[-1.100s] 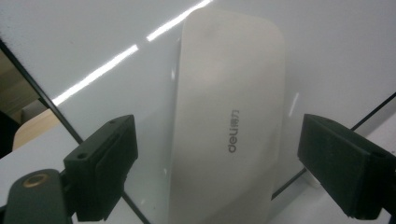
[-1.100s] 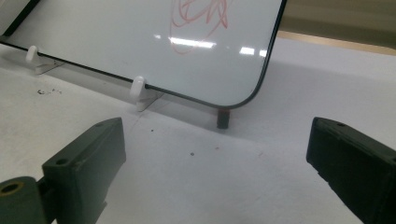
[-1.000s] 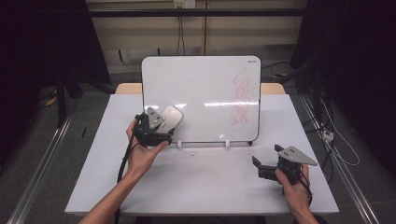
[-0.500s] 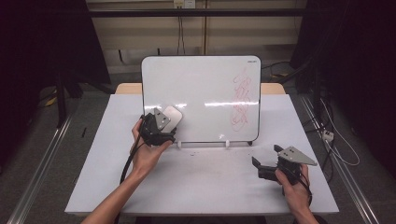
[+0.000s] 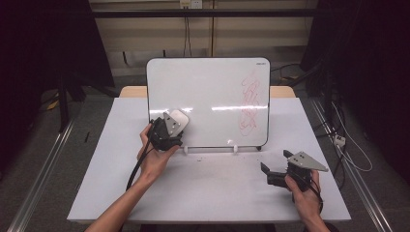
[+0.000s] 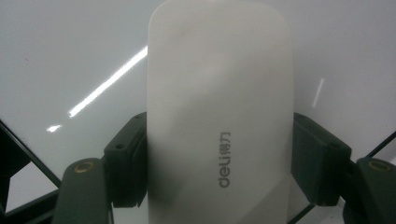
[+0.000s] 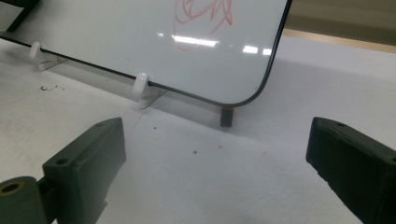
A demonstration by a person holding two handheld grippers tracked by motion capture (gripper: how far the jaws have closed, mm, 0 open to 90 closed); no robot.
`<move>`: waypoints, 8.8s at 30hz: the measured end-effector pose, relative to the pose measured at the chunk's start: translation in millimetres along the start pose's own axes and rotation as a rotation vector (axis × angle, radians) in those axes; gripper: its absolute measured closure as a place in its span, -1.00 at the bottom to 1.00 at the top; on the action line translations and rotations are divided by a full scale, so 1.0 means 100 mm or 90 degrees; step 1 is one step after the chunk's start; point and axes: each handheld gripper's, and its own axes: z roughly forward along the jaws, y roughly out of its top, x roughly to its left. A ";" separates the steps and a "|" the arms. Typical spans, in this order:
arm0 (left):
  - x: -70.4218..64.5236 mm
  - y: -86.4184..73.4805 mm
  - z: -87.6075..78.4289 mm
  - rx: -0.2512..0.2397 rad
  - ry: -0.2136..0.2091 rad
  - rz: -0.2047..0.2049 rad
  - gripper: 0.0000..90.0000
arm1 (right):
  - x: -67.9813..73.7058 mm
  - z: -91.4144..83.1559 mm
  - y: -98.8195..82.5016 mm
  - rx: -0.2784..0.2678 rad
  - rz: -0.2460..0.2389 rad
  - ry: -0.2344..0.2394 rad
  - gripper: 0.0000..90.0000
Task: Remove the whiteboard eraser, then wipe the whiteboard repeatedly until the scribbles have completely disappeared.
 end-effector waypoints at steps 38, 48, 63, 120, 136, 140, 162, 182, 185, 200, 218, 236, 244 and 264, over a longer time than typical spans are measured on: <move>0.21 -0.07 -0.07 -0.026 -0.105 -0.079 -0.32 | 0.00 0.04 0.02 0.003 0.006 -0.003 -0.89; 0.25 -0.03 -0.25 -0.080 -0.116 -0.103 -0.32 | 0.00 0.04 0.01 0.003 0.006 -0.001 -0.89; 0.26 -0.02 -0.36 -0.104 -0.124 -0.112 -0.32 | -0.01 0.04 0.02 -0.003 0.006 0.004 -0.89; -0.24 1.12 -0.20 -0.179 -0.137 -0.024 -0.32 | -0.05 0.01 0.00 -0.006 0.008 0.005 -0.89; -0.28 1.30 -0.02 -0.182 -0.127 -0.018 -0.32 | -0.05 0.02 0.00 -0.007 0.013 0.011 -0.89; -0.30 1.36 0.01 -0.187 -0.116 -0.011 -0.32 | -0.05 0.02 0.00 -0.008 0.013 0.010 -0.89; -0.44 1.70 0.24 -0.207 -0.086 0.030 -0.32 | -0.09 0.01 -0.01 -0.008 0.019 0.008 -0.89; -0.50 2.01 0.56 -0.182 -0.062 0.056 -0.32 | -0.09 0.01 -0.02 -0.004 0.029 0.011 -0.89; -0.50 2.03 0.58 -0.181 -0.059 0.051 -0.32 | -0.09 0.01 -0.02 -0.004 0.029 0.012 -0.89; -0.62 2.13 0.67 -0.170 -0.020 0.084 -0.32 | -0.09 0.00 -0.02 -0.006 0.026 0.014 -0.88; -0.68 2.12 0.74 -0.164 0.003 0.108 -0.31 | -0.10 0.01 -0.02 -0.006 0.023 0.015 -0.88; -1.07 1.90 0.78 -0.155 -0.006 0.146 -0.31 | -0.08 0.02 -0.02 -0.003 0.020 0.014 -0.88; -1.00 1.99 0.77 -0.146 -0.014 0.145 -0.31 | -0.08 0.01 -0.02 -0.005 0.015 0.019 -0.88; -0.73 2.33 0.77 -0.137 0.026 0.112 -0.31 | -0.09 -0.01 -0.02 -0.003 0.021 0.019 -0.87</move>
